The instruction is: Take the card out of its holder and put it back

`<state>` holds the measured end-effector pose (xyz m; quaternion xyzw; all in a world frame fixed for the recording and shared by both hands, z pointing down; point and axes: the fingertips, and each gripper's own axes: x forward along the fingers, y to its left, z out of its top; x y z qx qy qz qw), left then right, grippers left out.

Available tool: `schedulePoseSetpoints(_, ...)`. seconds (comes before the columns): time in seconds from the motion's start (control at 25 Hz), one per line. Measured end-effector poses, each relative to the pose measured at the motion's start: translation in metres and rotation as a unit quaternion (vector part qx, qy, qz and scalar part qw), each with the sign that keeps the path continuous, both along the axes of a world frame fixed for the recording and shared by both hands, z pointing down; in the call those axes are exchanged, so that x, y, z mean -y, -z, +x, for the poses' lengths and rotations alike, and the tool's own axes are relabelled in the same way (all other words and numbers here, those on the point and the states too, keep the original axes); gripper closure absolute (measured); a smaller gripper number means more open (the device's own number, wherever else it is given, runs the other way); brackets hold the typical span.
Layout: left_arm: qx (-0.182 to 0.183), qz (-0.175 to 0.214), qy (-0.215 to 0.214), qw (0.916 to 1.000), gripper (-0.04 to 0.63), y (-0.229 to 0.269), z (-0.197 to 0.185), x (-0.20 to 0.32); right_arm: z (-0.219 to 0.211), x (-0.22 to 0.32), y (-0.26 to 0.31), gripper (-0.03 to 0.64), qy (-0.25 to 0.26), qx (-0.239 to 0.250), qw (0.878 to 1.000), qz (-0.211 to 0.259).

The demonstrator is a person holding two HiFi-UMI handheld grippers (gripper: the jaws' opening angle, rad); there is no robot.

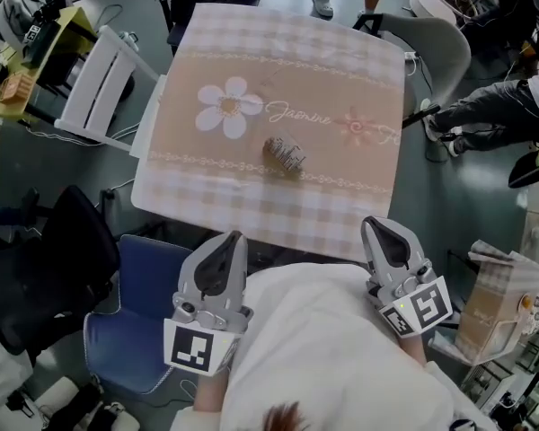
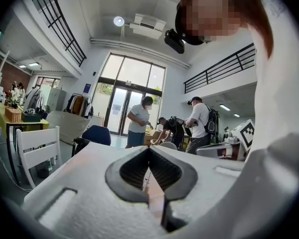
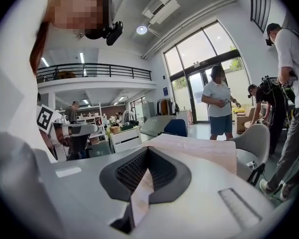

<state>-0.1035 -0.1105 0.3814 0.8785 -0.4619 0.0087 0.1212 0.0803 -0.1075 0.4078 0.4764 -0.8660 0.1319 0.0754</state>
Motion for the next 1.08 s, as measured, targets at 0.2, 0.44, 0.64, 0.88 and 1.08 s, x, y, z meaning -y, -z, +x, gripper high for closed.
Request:
schedulePoseSetpoints(0.2,-0.003,-0.001,-0.003,1.0000,0.595,-0.001,-0.001,-0.003,-0.005,-0.003,0.000,0.620,0.006,-0.007,1.000,0.000)
schedulePoseSetpoints(0.44,-0.009,0.002,0.004,0.9999,0.595,0.002,-0.008,-0.005,-0.017,-0.005,0.002,0.620,0.026,-0.022,0.999,0.000)
schedulePoseSetpoints(0.64,-0.014,0.006,0.008,0.9999,0.595,0.004,-0.011,-0.006,-0.022,-0.007,0.002,0.620,0.032,-0.028,0.999,0.001)
schedulePoseSetpoints(0.88,-0.016,0.008,0.012,0.9998,0.595,0.005,-0.011,-0.007,-0.025,-0.007,0.001,0.620,0.040,-0.033,0.999,0.000)
schedulePoseSetpoints(1.08,-0.021,0.029,0.015,0.9993,0.595,0.009,-0.011,-0.004,-0.021,-0.006,0.000,0.620,0.037,-0.031,0.999,0.002)
